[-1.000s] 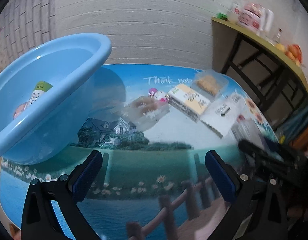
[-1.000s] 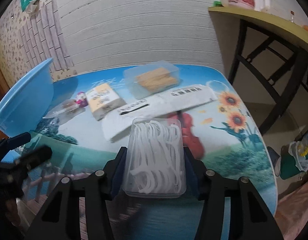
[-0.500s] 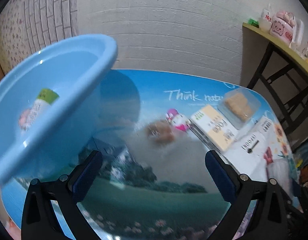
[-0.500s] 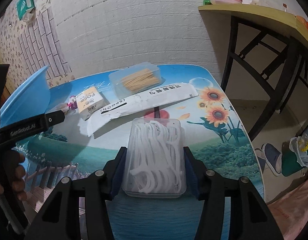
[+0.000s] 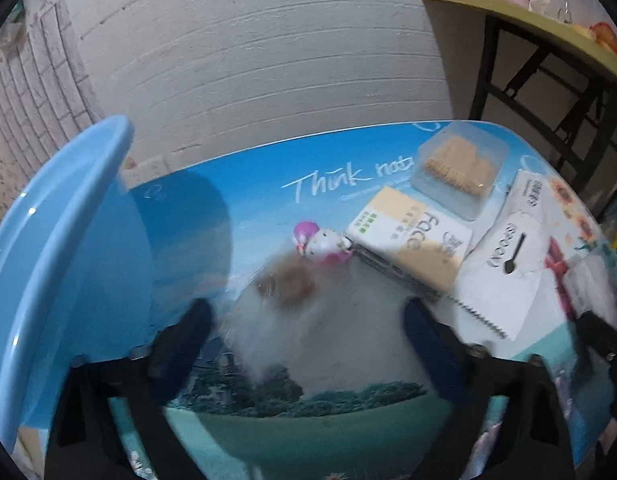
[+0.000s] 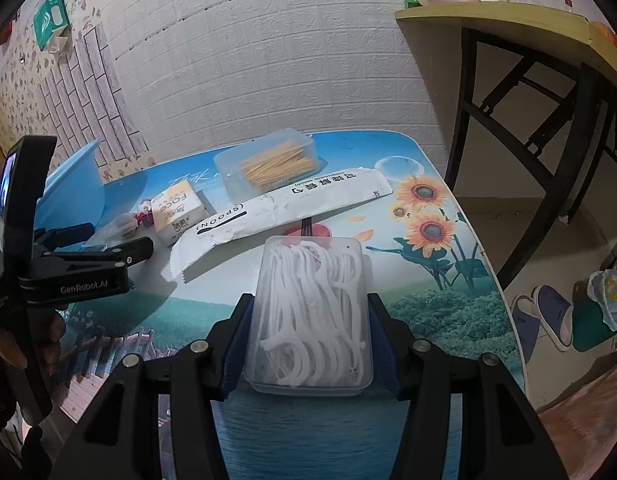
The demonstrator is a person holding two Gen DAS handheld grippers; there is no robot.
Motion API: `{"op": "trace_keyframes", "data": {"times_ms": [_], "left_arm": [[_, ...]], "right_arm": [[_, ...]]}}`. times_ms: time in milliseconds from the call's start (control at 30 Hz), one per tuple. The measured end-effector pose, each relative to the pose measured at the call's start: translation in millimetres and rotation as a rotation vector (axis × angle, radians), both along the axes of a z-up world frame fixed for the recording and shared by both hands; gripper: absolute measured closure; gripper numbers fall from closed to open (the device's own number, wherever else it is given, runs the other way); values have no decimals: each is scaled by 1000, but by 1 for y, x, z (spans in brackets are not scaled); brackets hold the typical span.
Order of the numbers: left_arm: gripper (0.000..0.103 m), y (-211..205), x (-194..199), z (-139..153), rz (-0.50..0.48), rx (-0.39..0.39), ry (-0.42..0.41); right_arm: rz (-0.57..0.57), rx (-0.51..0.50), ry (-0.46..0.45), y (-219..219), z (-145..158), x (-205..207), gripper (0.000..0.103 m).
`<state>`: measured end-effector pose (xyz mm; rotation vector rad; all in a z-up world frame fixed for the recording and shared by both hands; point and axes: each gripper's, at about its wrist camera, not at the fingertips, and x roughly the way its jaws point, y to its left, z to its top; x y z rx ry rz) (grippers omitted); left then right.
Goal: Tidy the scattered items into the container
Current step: 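Grasp the white floss-pick box with the right gripper while the left gripper grasps the clear bag, then lift the clear bag with the left gripper while the right gripper lifts the floss box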
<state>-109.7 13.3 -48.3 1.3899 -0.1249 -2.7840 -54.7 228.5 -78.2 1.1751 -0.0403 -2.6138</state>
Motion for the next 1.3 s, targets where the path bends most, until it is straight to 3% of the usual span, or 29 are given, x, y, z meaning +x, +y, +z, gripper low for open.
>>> {"op": "trace_keyframes", "data": {"times_ms": [67,233,300,567,733,933,1133,1167,1300], "left_arm": [[62,-4,0,3,-31,46,3],[69,-8,-3,5,-35,35,-2],[80,-8,2,3,-39,34,6],[88,-8,24,8,-77,90,12],[89,-5,51,14,-85,124,14],[86,5,81,18,-143,90,29],[67,2,88,16,-134,81,20],[59,2,87,16,-130,74,28],[44,-3,88,21,-109,59,53]], "right_arm": [[-1,1,0,0,0,0,47],[-3,4,0,0,0,0,47],[-3,6,0,0,-1,0,47],[-7,14,-5,-2,-1,2,47],[-3,11,-19,-2,1,10,47],[-9,47,-13,-2,1,20,47],[-7,72,-14,-5,1,22,47],[-6,75,-16,-5,1,22,47],[-4,90,-24,-6,1,22,47]]}}
